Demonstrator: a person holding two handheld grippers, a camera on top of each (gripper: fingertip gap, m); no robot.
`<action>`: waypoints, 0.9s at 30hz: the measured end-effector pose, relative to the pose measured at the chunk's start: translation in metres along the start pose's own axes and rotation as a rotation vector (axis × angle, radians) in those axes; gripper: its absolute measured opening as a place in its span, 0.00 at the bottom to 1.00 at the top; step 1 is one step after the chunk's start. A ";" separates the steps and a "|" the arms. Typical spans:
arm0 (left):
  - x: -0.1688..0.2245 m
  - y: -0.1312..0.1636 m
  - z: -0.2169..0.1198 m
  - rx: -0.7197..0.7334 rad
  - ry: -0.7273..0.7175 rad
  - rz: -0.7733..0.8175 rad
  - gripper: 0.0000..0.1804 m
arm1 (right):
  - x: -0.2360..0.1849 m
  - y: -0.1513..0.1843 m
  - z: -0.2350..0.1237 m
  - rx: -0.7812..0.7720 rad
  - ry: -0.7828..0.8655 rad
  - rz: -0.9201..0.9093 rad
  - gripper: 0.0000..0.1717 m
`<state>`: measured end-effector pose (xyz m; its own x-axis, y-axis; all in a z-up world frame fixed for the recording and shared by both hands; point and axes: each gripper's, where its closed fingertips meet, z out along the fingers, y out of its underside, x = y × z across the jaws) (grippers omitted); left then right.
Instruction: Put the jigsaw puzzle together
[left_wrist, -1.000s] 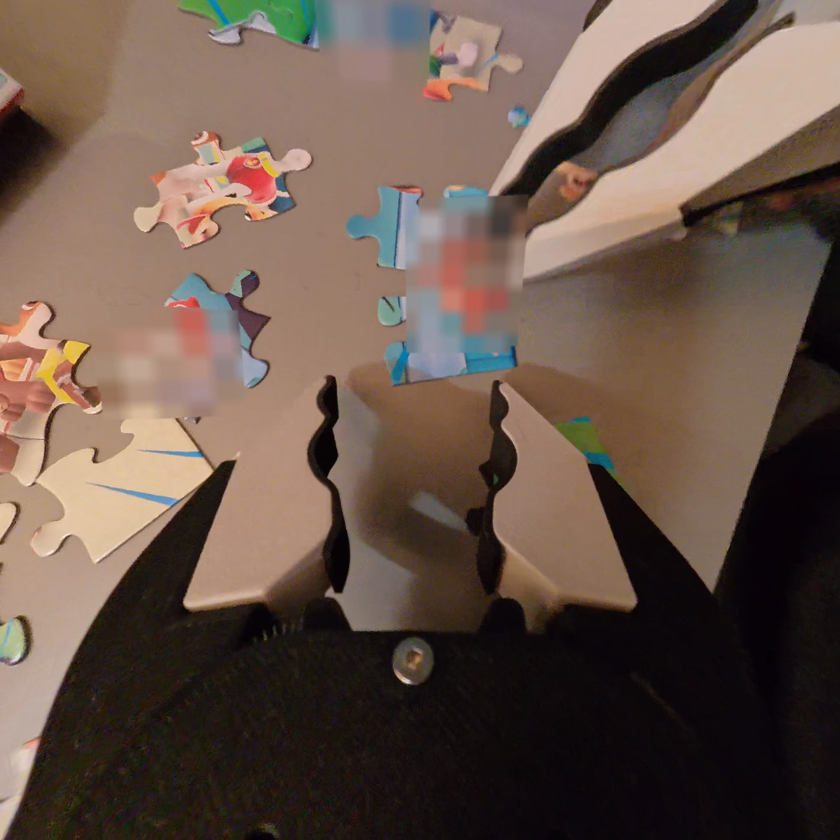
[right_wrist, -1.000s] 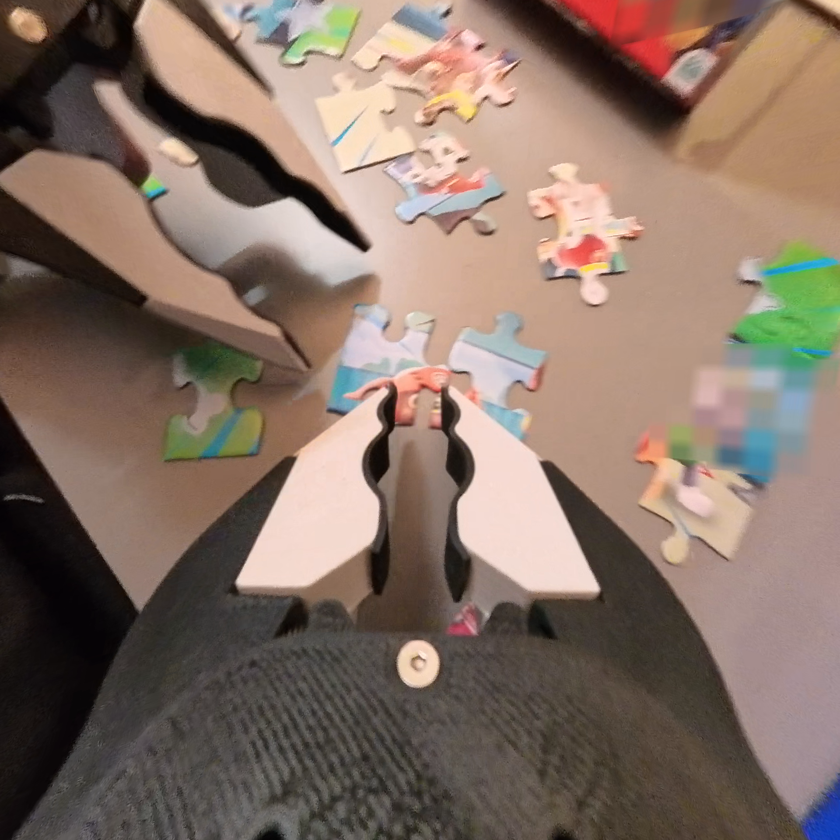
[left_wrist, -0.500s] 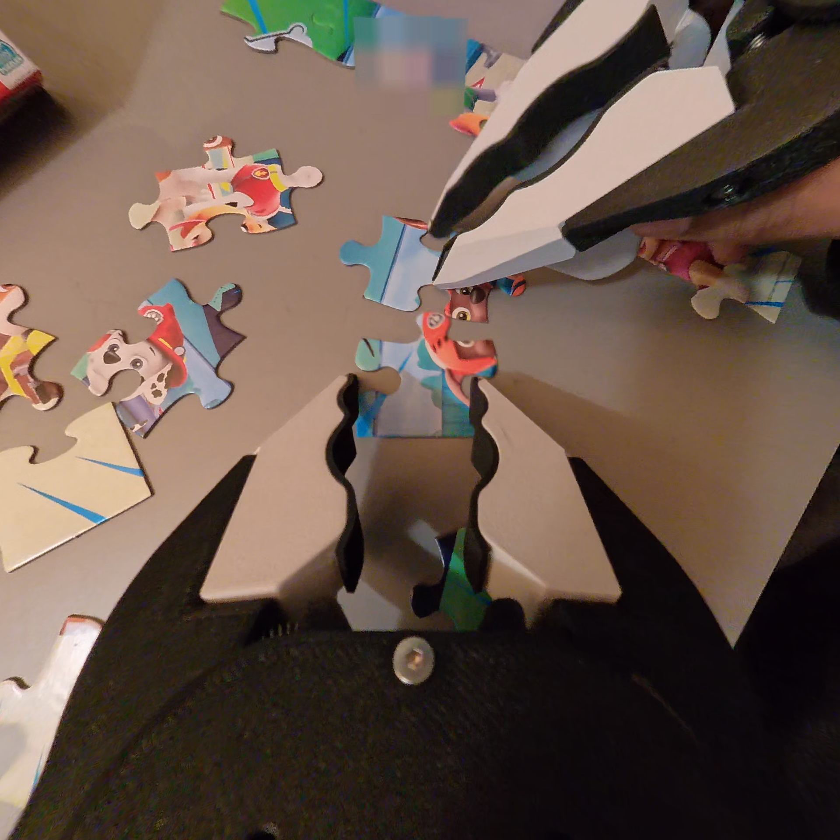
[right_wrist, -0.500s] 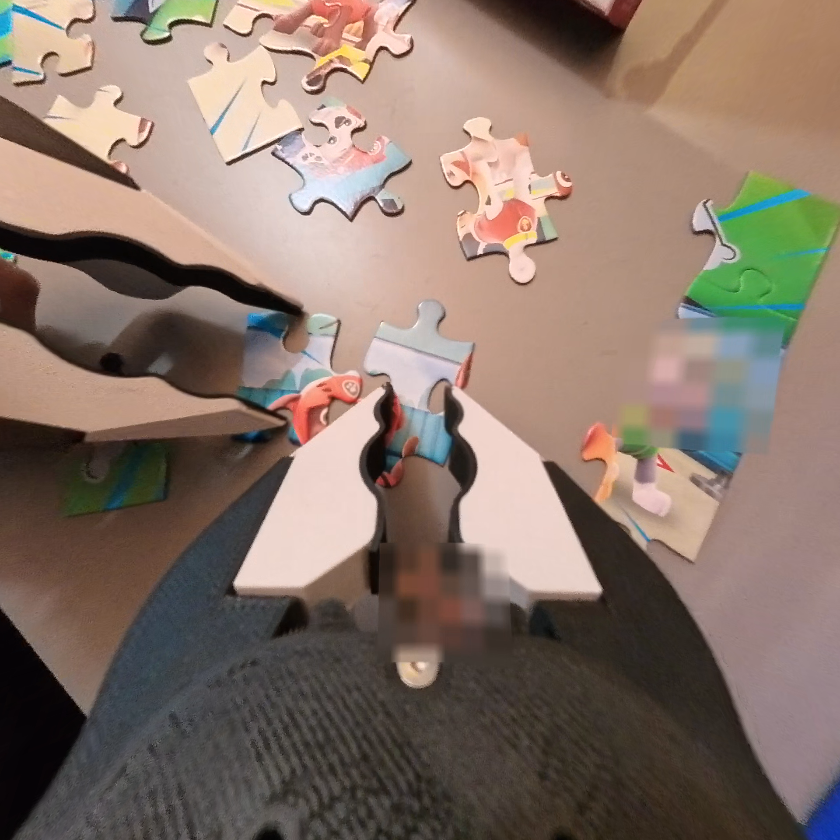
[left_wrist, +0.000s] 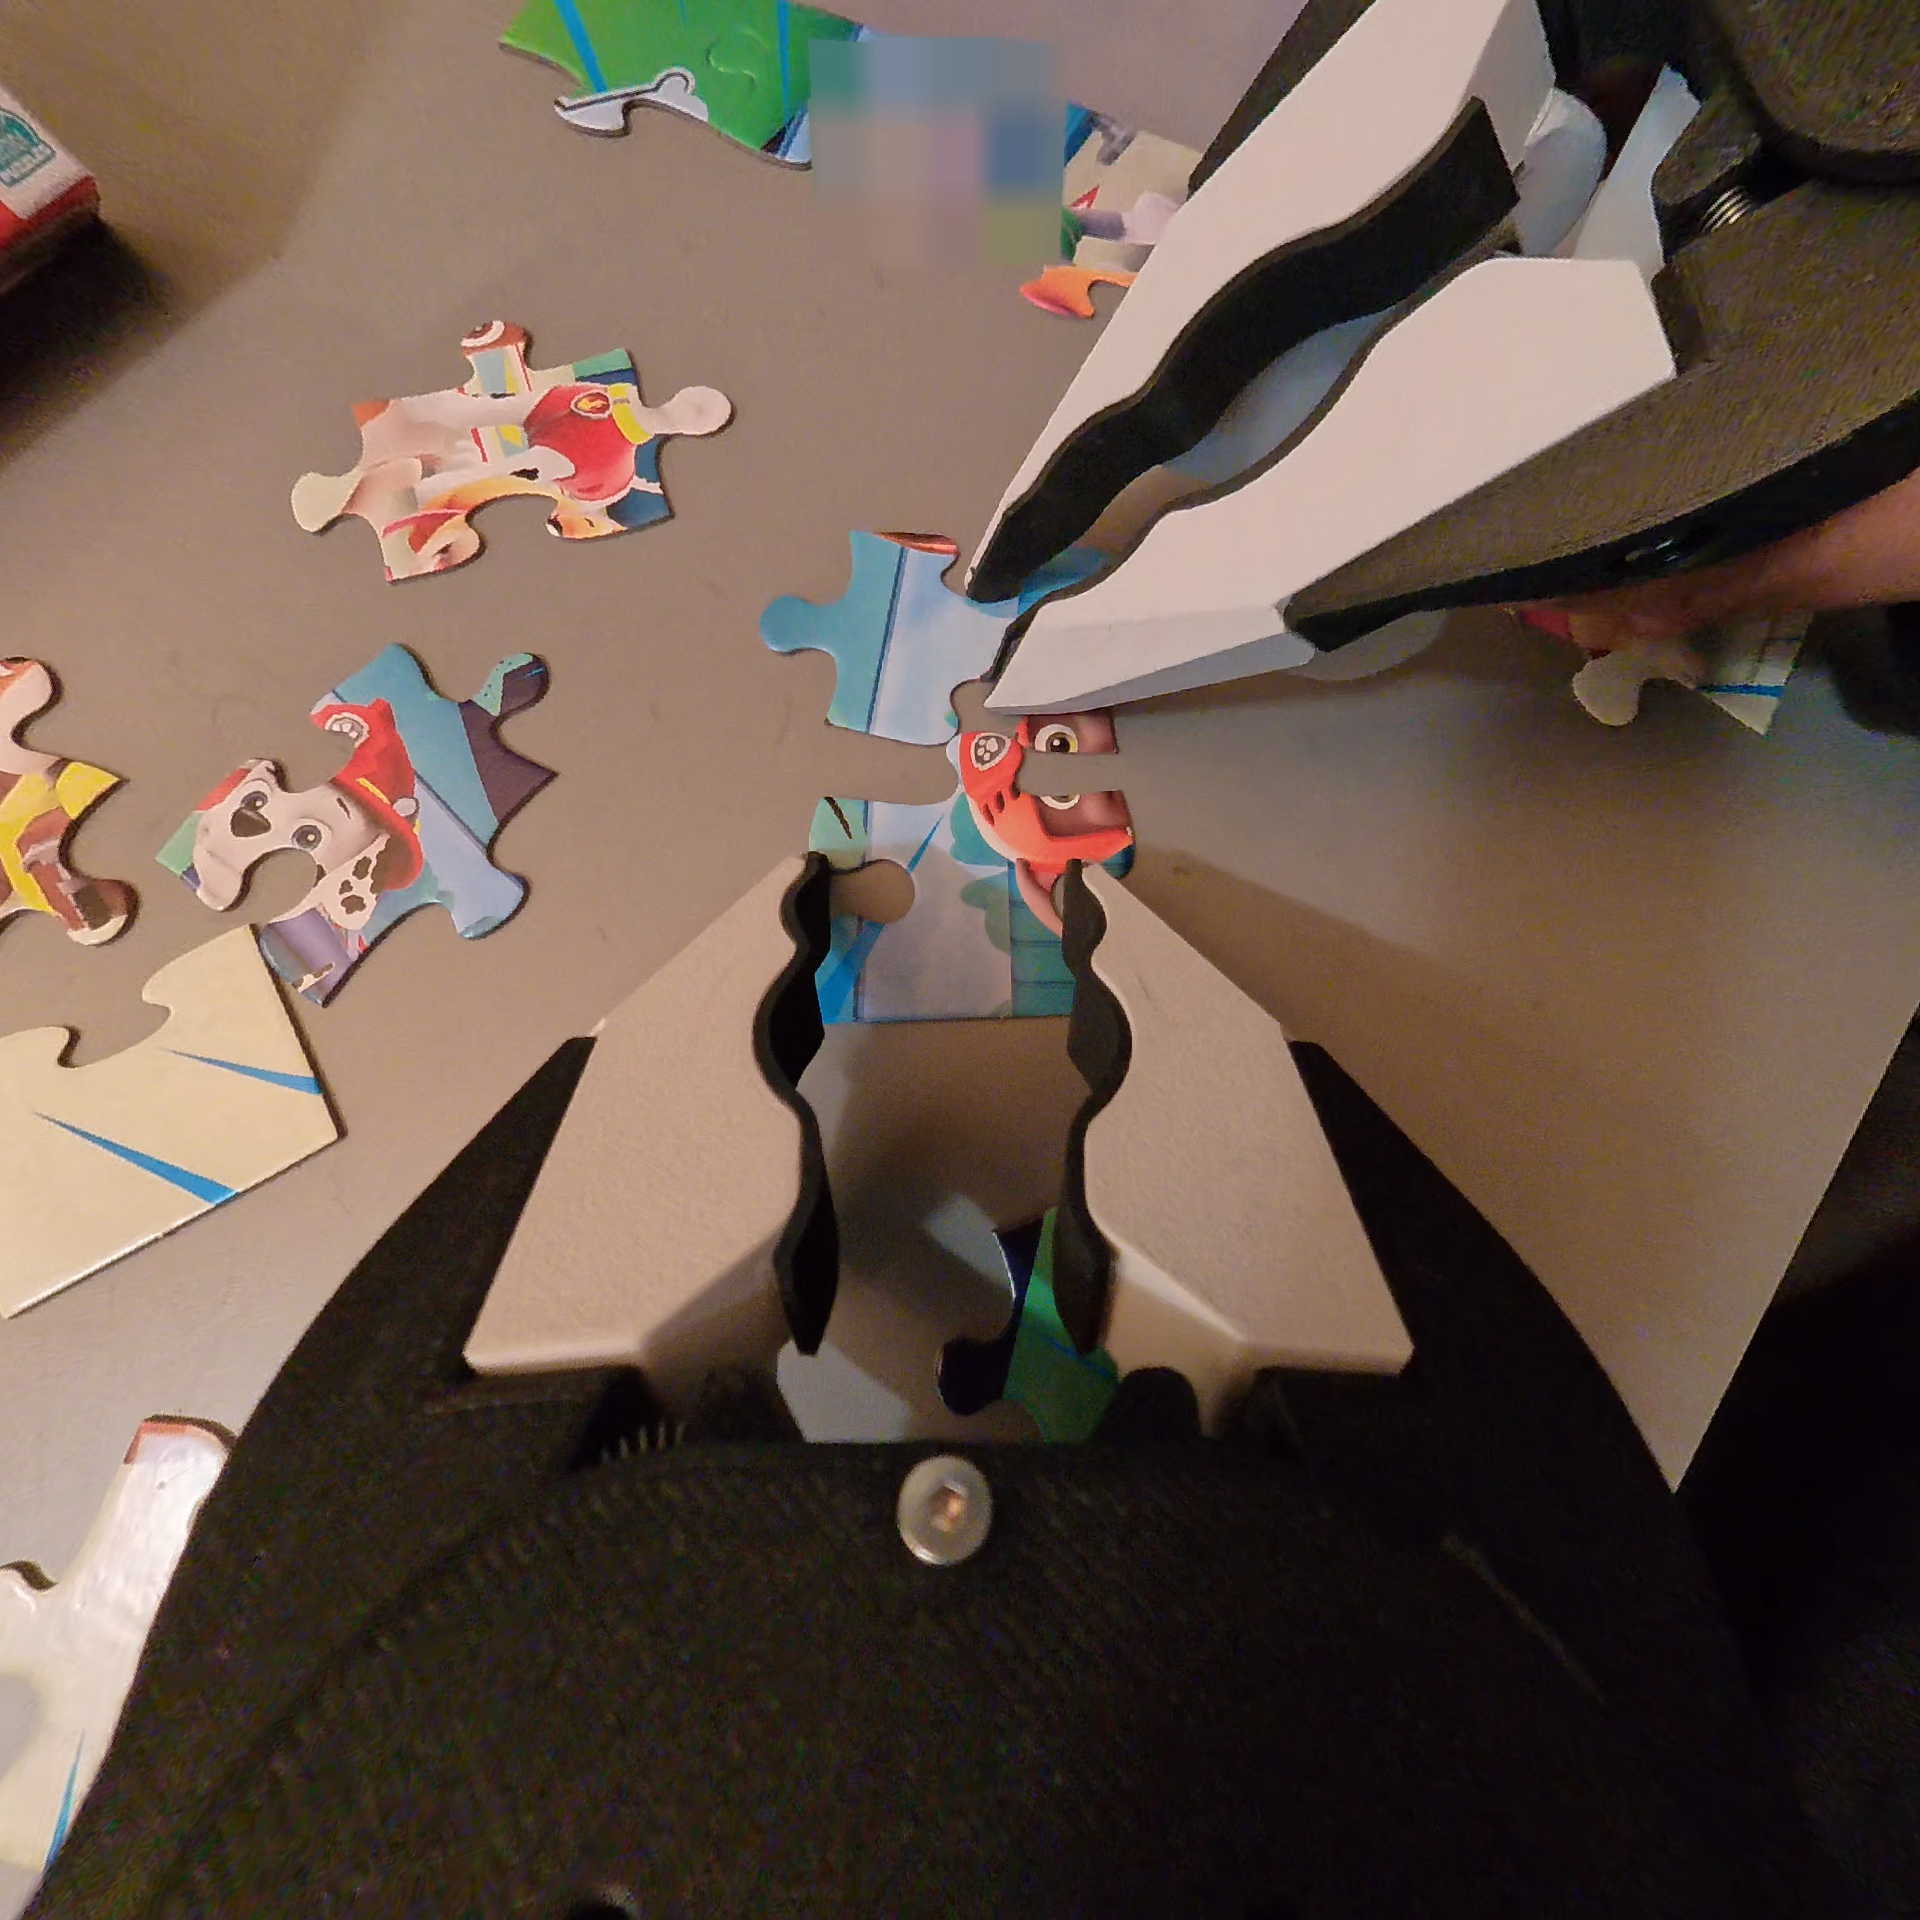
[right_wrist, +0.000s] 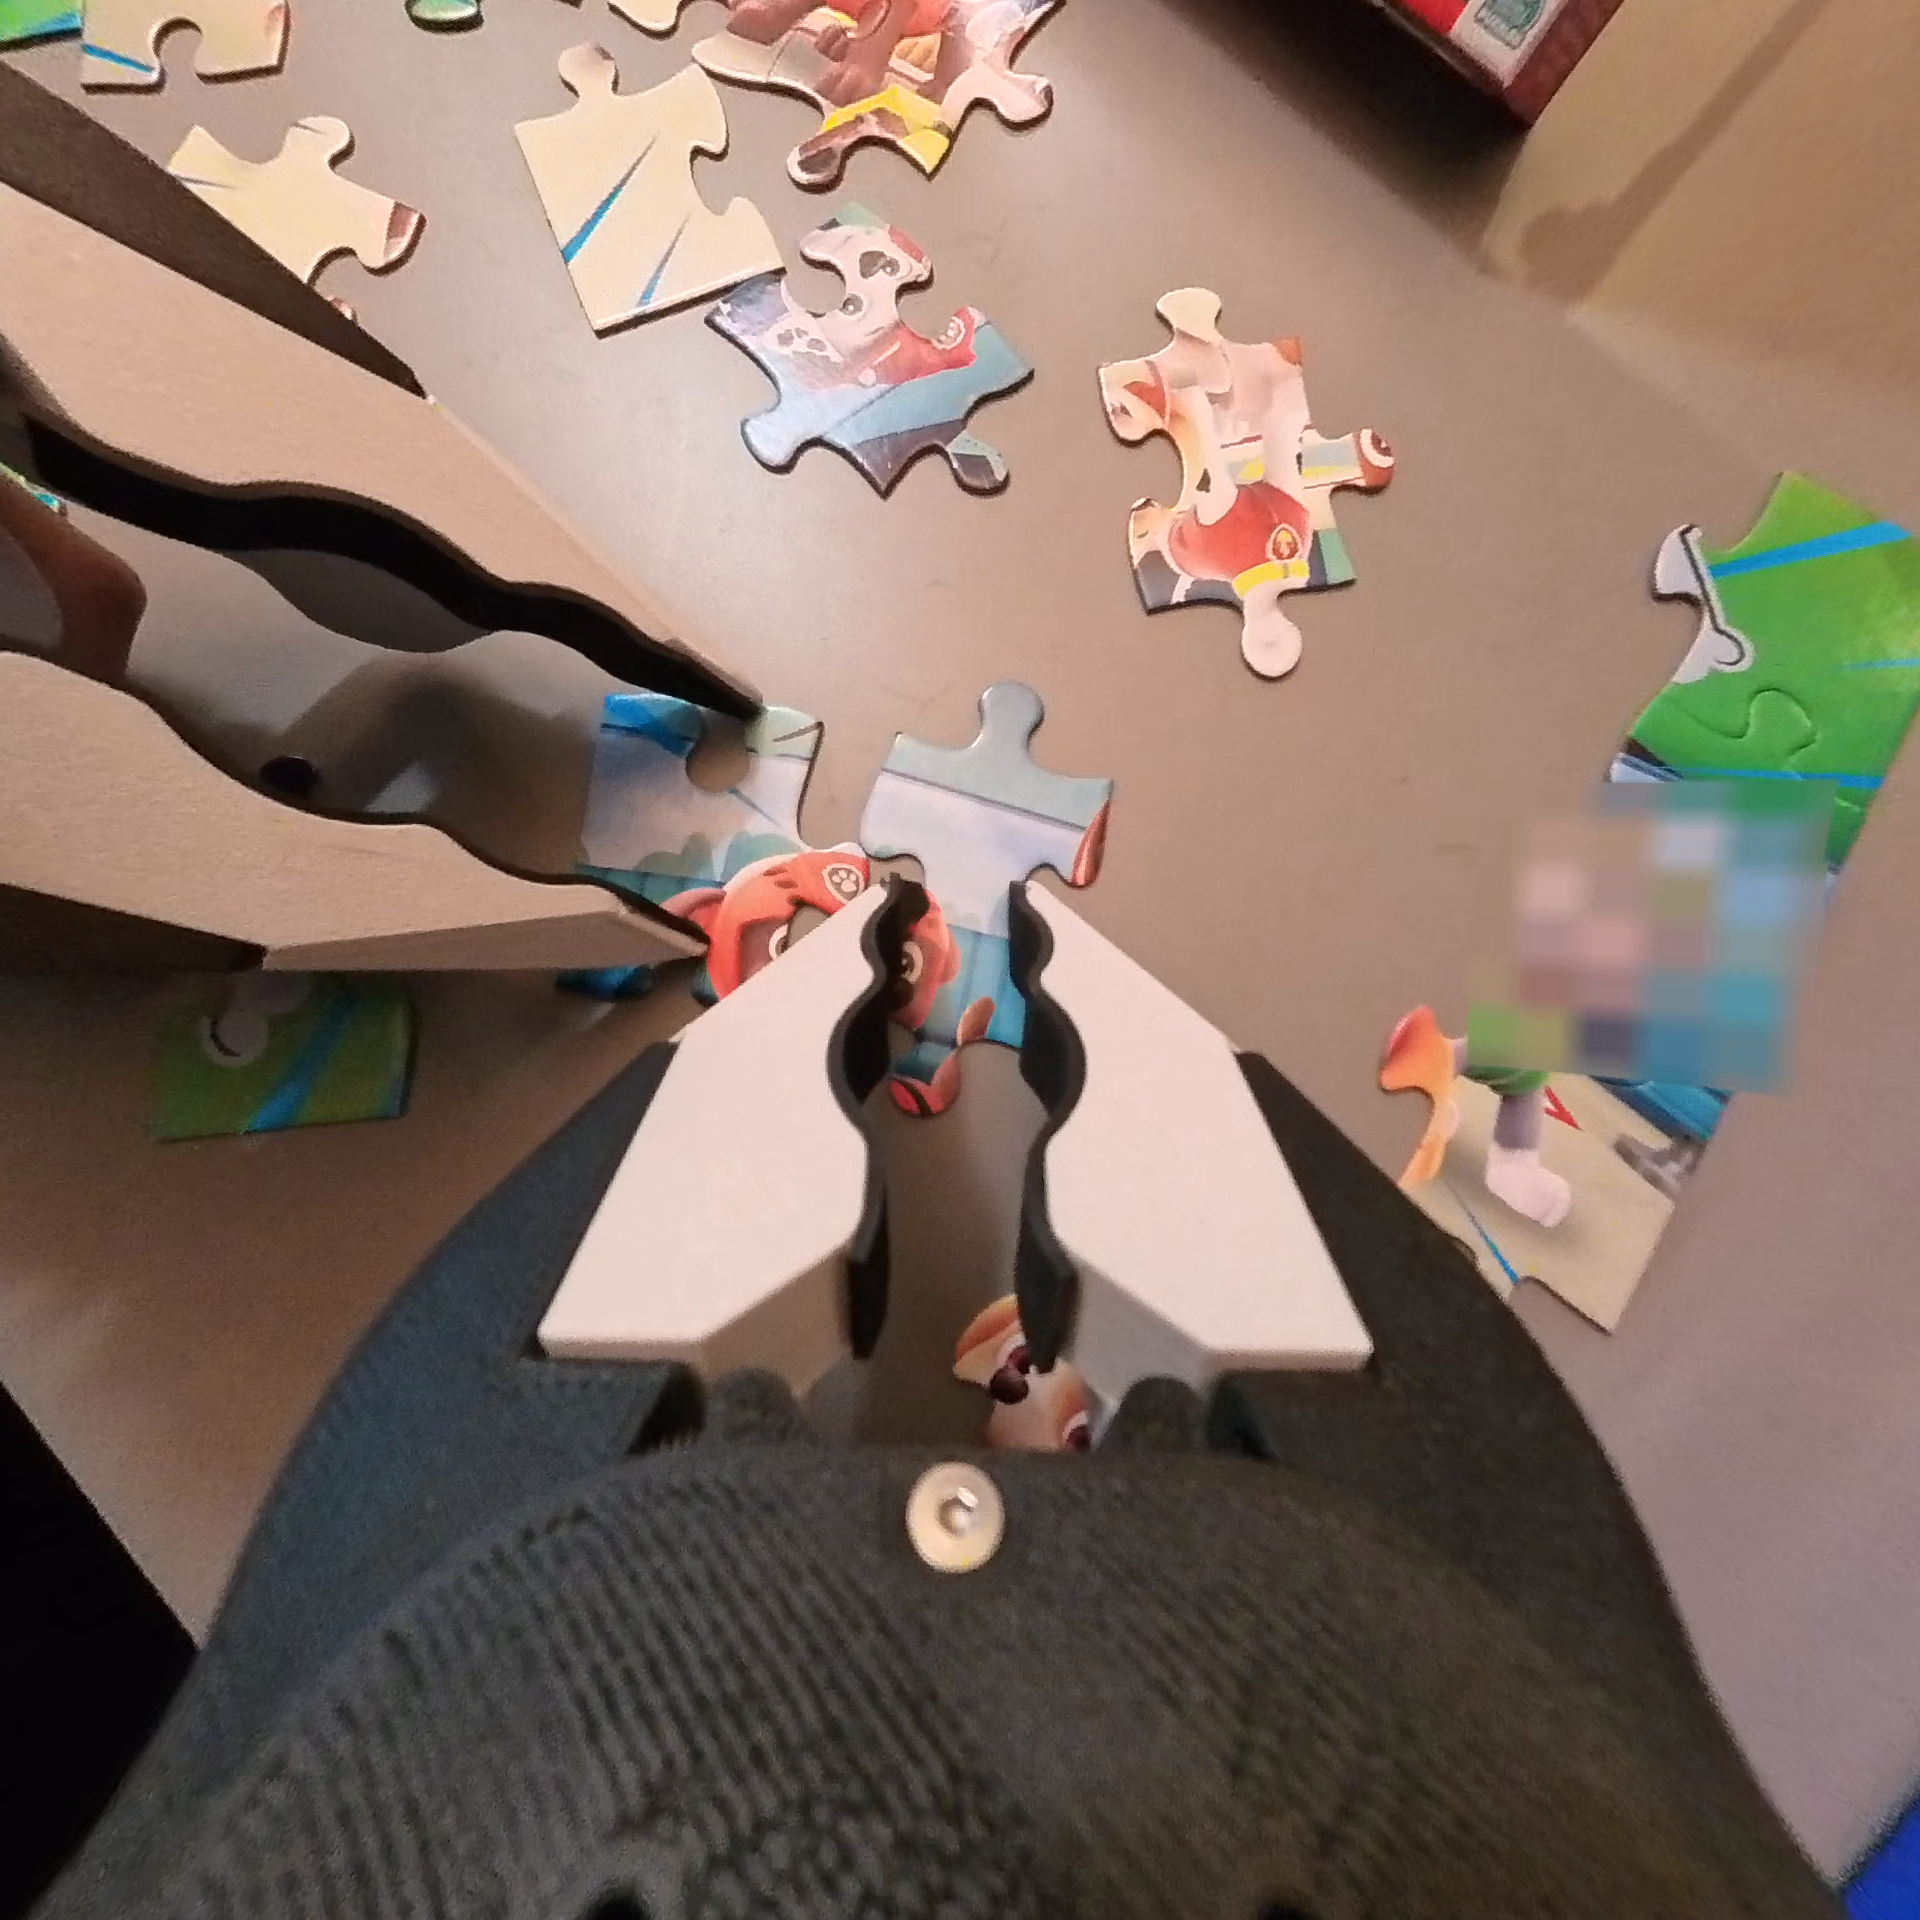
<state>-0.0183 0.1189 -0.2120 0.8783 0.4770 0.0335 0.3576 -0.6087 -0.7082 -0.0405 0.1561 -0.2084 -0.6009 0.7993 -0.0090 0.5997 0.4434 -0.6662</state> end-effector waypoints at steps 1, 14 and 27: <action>0.000 0.000 0.000 0.000 0.000 0.000 0.25 | 0.000 0.000 0.000 0.000 -0.003 0.004 0.10; 0.007 0.006 -0.007 -0.008 0.045 0.001 0.19 | -0.010 0.002 -0.003 -0.015 -0.071 0.036 0.12; 0.011 0.018 -0.019 -0.044 0.086 0.024 0.14 | -0.016 0.005 -0.005 -0.037 -0.062 0.006 0.12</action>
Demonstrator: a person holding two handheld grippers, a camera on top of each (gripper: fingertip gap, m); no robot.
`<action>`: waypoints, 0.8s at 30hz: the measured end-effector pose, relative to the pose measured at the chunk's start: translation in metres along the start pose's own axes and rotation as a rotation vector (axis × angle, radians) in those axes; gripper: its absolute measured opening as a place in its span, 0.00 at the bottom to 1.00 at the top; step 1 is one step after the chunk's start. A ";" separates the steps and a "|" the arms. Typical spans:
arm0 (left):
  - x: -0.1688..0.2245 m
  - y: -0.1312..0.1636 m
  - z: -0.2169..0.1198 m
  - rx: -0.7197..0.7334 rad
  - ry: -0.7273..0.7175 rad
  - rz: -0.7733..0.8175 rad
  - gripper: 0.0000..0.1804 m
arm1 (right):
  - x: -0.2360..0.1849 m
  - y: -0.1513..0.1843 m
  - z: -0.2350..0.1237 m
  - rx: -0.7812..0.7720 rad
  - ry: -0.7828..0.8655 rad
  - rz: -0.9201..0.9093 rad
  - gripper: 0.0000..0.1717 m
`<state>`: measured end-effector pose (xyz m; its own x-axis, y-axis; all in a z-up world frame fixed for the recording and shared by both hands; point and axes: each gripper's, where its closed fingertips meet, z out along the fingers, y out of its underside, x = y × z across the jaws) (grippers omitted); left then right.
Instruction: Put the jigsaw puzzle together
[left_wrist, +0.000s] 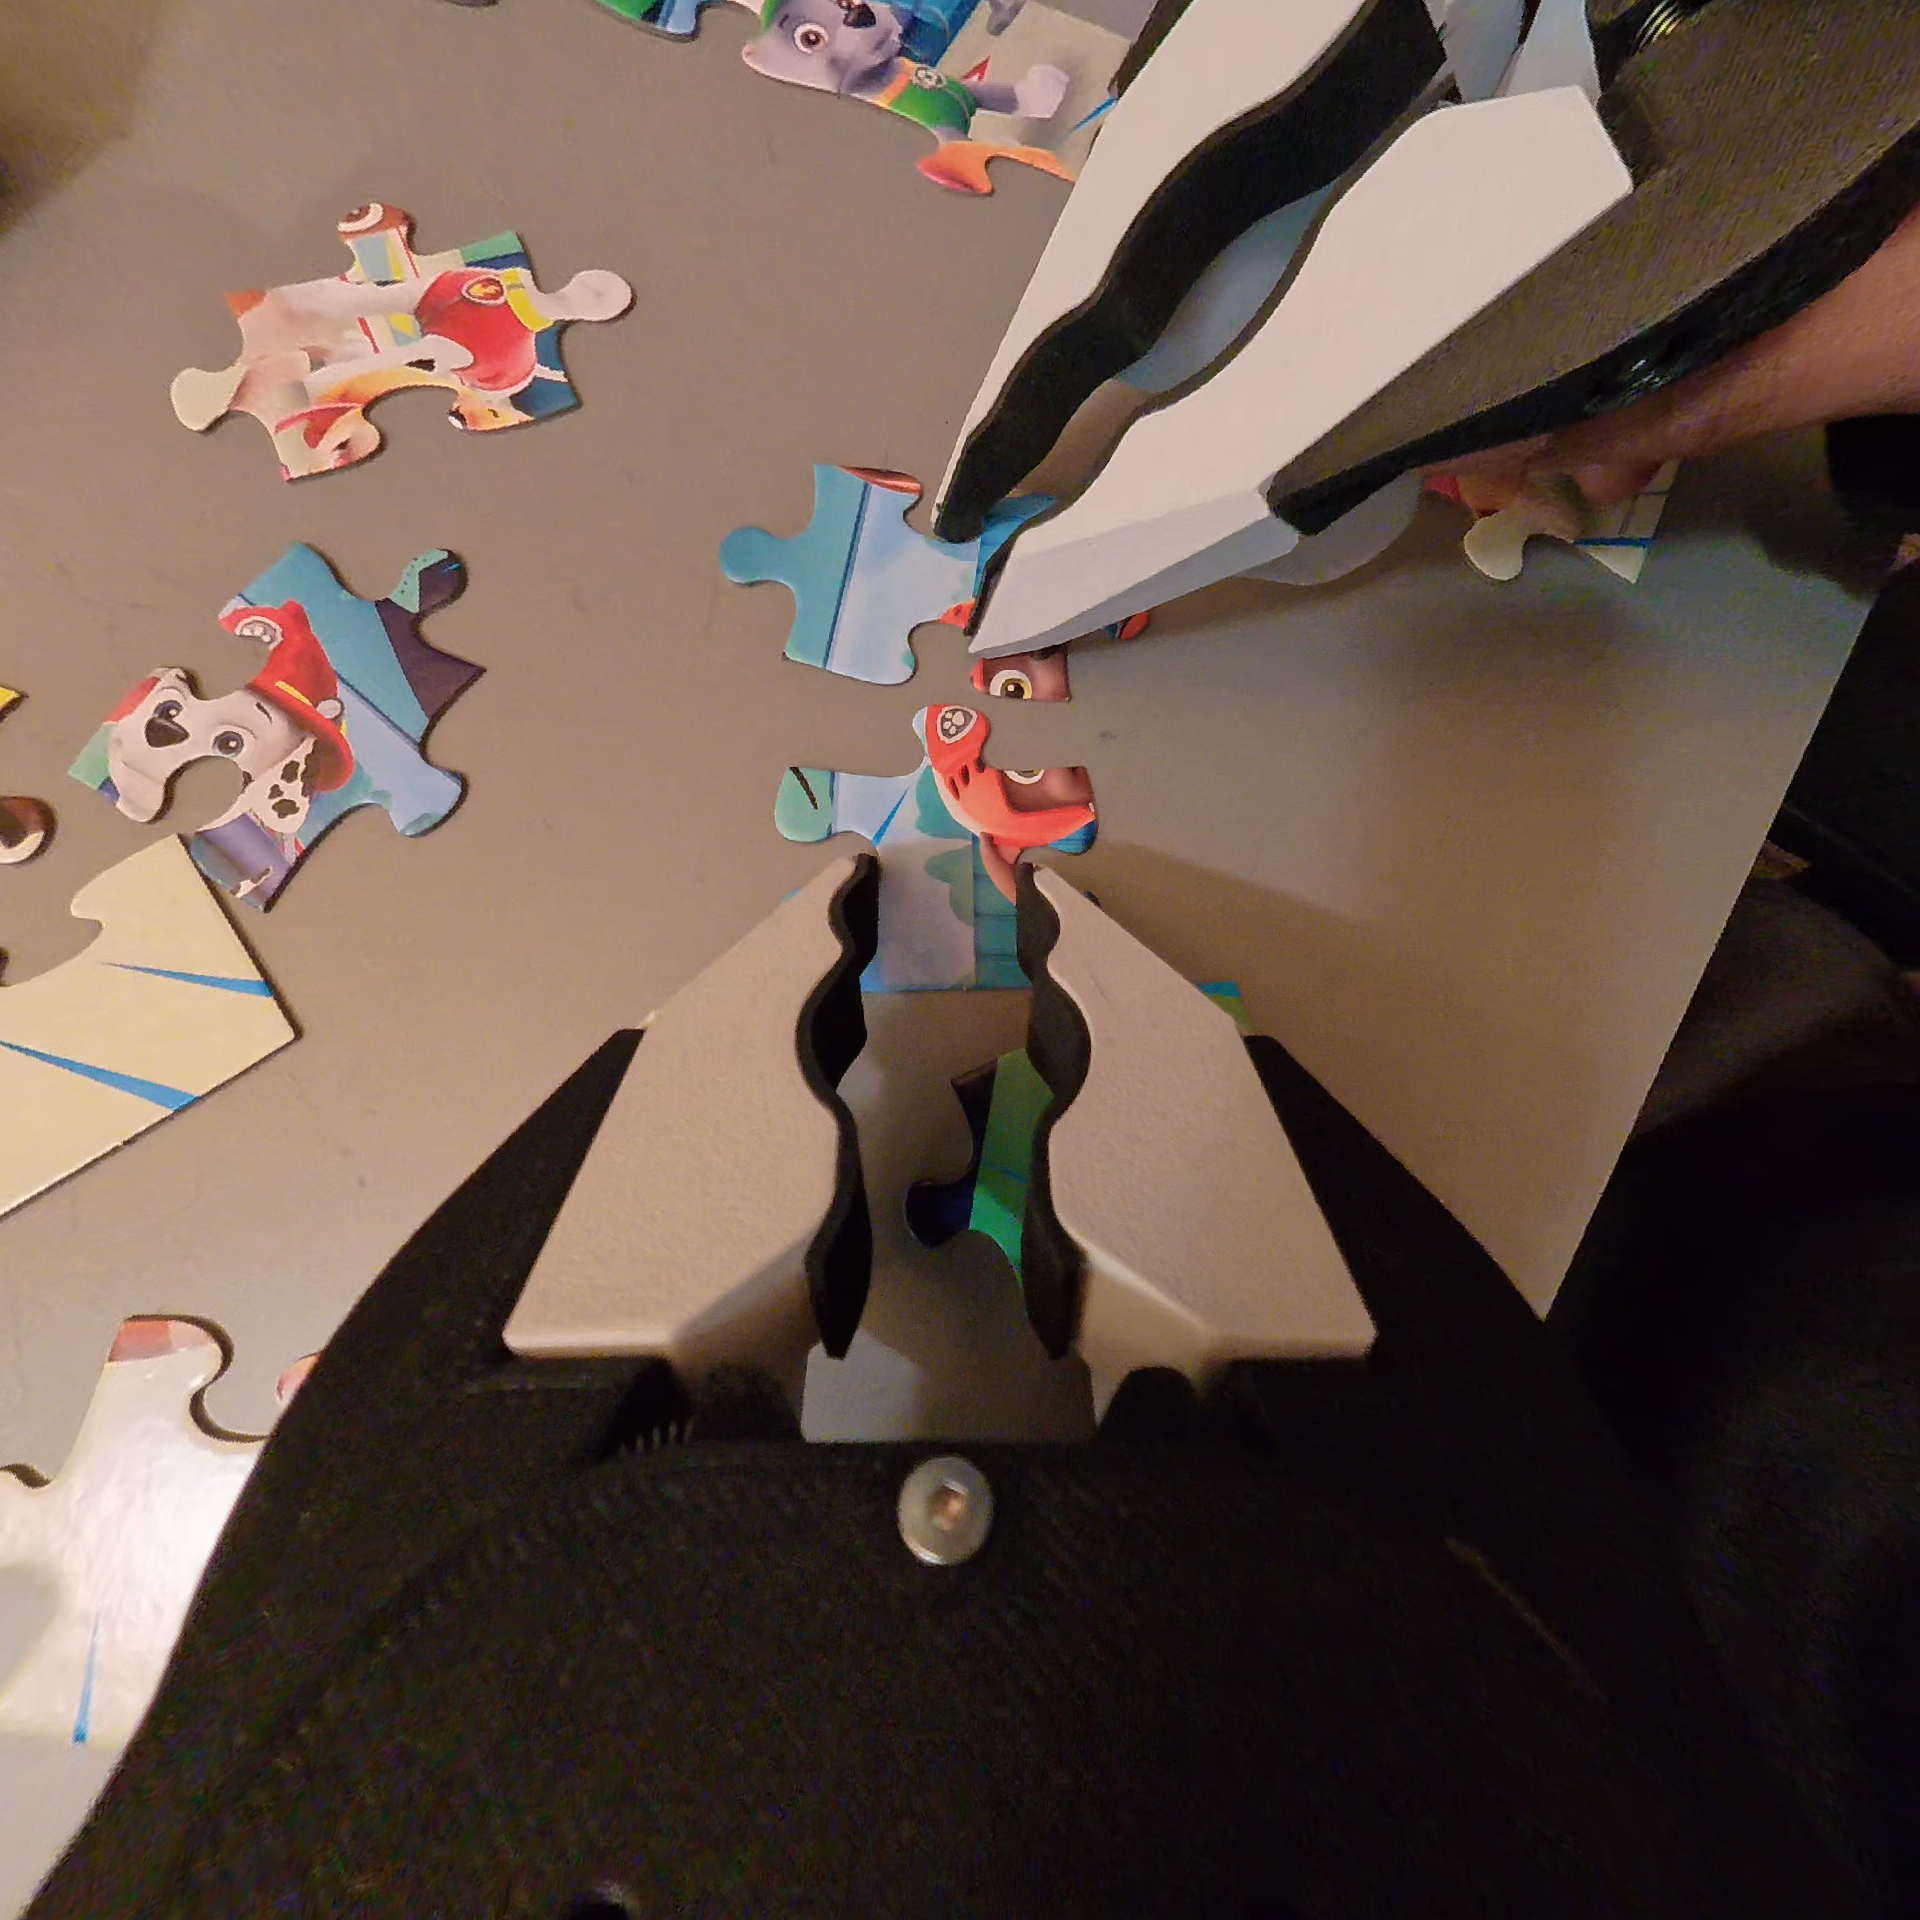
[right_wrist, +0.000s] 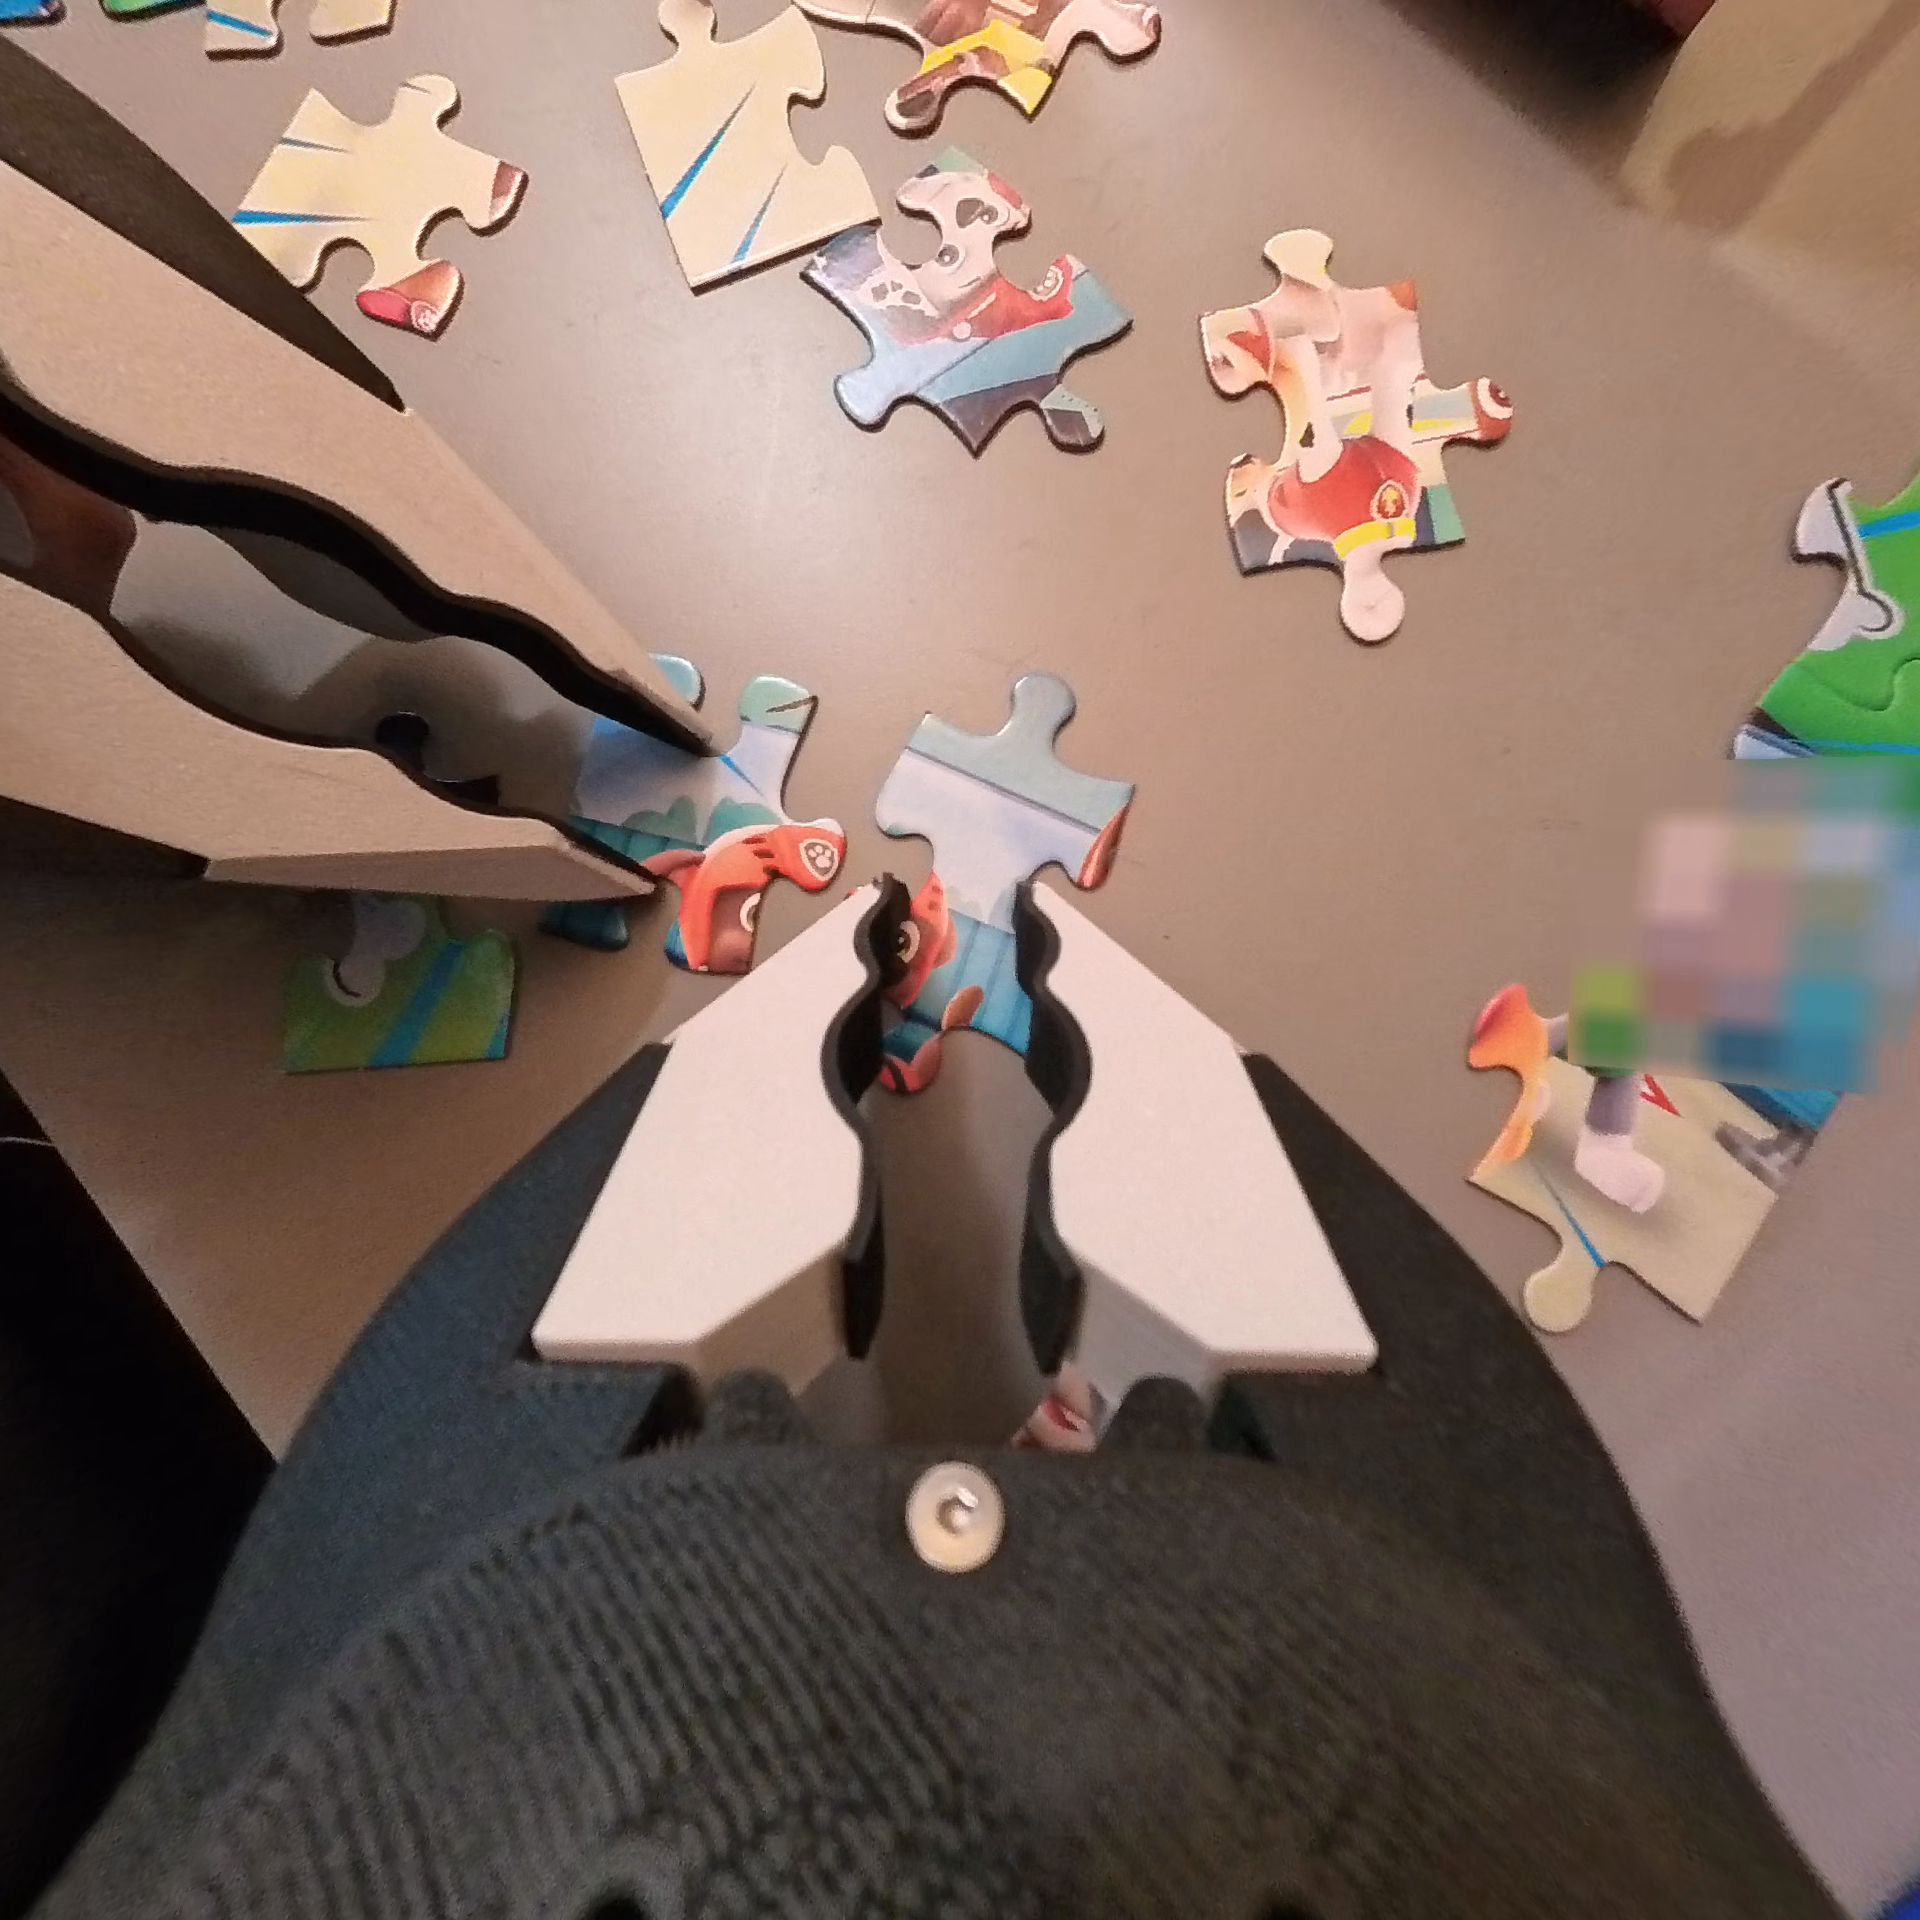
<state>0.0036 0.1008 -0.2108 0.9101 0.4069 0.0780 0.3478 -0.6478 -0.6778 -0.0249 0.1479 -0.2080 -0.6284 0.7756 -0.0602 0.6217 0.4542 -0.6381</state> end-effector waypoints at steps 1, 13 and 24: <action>0.000 0.000 0.000 0.001 0.000 0.000 0.14 | 0.001 0.000 0.000 -0.001 0.007 -0.004 0.12; 0.002 0.000 -0.004 -0.002 0.012 -0.001 0.18 | -0.009 -0.006 -0.008 0.045 -0.022 -0.069 0.13; -0.003 0.002 0.002 -0.091 -0.105 0.026 0.15 | -0.006 -0.005 -0.013 0.063 0.000 -0.070 0.12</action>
